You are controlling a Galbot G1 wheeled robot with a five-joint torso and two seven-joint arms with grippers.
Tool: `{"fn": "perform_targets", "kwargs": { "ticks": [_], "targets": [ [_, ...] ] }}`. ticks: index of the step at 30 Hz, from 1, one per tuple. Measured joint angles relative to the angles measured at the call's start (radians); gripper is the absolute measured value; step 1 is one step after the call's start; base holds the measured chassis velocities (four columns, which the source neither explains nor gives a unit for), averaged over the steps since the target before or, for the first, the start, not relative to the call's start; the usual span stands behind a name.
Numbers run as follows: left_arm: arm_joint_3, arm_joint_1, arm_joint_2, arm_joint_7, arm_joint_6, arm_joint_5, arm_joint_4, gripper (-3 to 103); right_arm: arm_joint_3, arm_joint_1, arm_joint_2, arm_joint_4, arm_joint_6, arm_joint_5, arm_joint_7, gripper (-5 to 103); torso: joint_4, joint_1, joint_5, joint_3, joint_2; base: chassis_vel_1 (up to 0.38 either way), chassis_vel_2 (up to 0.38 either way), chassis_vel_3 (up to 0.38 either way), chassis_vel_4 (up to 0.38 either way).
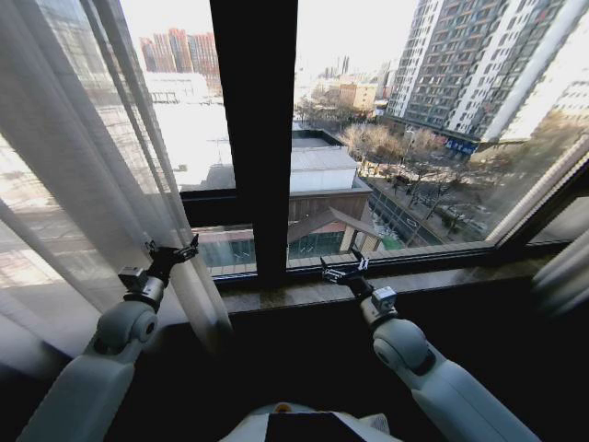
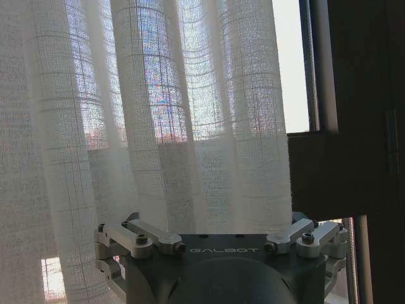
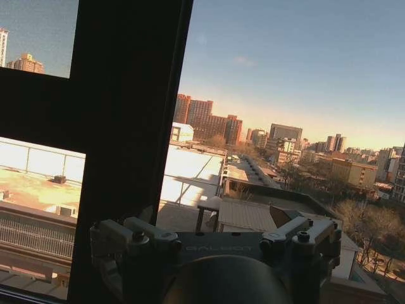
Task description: Open the curtains by pulling them apart, changing their state from closed to fully open.
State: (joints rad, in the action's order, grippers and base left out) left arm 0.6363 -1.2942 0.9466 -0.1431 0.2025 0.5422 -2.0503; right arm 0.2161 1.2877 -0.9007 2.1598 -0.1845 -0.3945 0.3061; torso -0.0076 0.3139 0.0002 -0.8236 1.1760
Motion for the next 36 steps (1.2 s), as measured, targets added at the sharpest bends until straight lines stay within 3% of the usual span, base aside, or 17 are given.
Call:
{"fn": "perform_targets", "kwargs": {
  "ticks": [3, 9, 11, 18, 20, 21, 27, 30, 36],
  "targets": [
    [0.004, -0.004, 0.001, 0.000, 0.000, 0.000, -0.004, 101, -0.001, 0.000, -0.001, -0.001, 0.000, 0.001, 0.000, 100, 0.0000, 0.000, 0.0000, 0.000, 0.000, 0.000, 0.000, 0.000, 0.000],
    [0.012, -0.013, 0.006, -0.004, 0.003, 0.001, -0.023, 74, -0.001, -0.002, 0.000, -0.001, 0.000, 0.002, -0.001, 100, -0.0001, 0.000, 0.0000, 0.000, 0.000, 0.000, 0.000, 0.000, 0.000],
    [0.013, -0.014, 0.006, -0.004, 0.003, 0.001, -0.025, 74, -0.001, -0.004, 0.000, -0.002, 0.000, 0.002, -0.001, 100, -0.0001, 0.000, 0.0000, 0.000, 0.000, 0.000, 0.000, 0.000, 0.000],
    [0.028, -0.021, 0.005, -0.002, 0.003, 0.002, -0.029, 42, -0.003, -0.022, 0.008, -0.008, -0.001, -0.003, -0.002, 100, 0.0000, 0.000, 0.0000, 0.000, 0.000, 0.000, 0.000, 0.000, 0.000],
    [0.030, -0.023, 0.005, -0.002, 0.003, 0.002, -0.031, 42, -0.003, -0.023, 0.008, -0.009, -0.001, -0.003, -0.002, 100, 0.0000, 0.000, -0.0001, 0.000, 0.000, 0.000, 0.000, 0.000, 0.000],
    [0.034, -0.026, 0.004, -0.001, 0.002, 0.003, -0.035, 31, -0.003, -0.026, 0.008, -0.010, -0.001, -0.004, -0.002, 100, -0.0001, 0.000, 0.0000, 0.000, 0.000, 0.000, 0.000, 0.000, 0.000],
    [0.046, -0.032, -0.006, 0.000, 0.002, 0.008, -0.047, 15, -0.003, -0.029, -0.002, -0.012, -0.001, -0.004, -0.006, 100, 0.0000, 0.000, 0.0000, 0.000, 0.000, 0.000, 0.000, 0.000, 0.000],
    [0.053, -0.033, -0.017, 0.000, 0.002, 0.019, -0.058, 2, -0.003, -0.029, -0.004, -0.013, -0.001, -0.004, -0.016, 100, 0.0000, 0.000, -0.0001, 0.000, 0.000, 0.000, 0.000, 0.000, 0.000],
    [0.068, -0.032, -0.038, -0.002, 0.002, 0.028, -0.085, 0, -0.001, -0.029, -0.005, -0.011, -0.001, -0.004, -0.018, 100, -0.0001, 0.000, -0.0001, 0.000, 0.000, 0.000, 0.000, 0.000, 0.000]
  ]
}}
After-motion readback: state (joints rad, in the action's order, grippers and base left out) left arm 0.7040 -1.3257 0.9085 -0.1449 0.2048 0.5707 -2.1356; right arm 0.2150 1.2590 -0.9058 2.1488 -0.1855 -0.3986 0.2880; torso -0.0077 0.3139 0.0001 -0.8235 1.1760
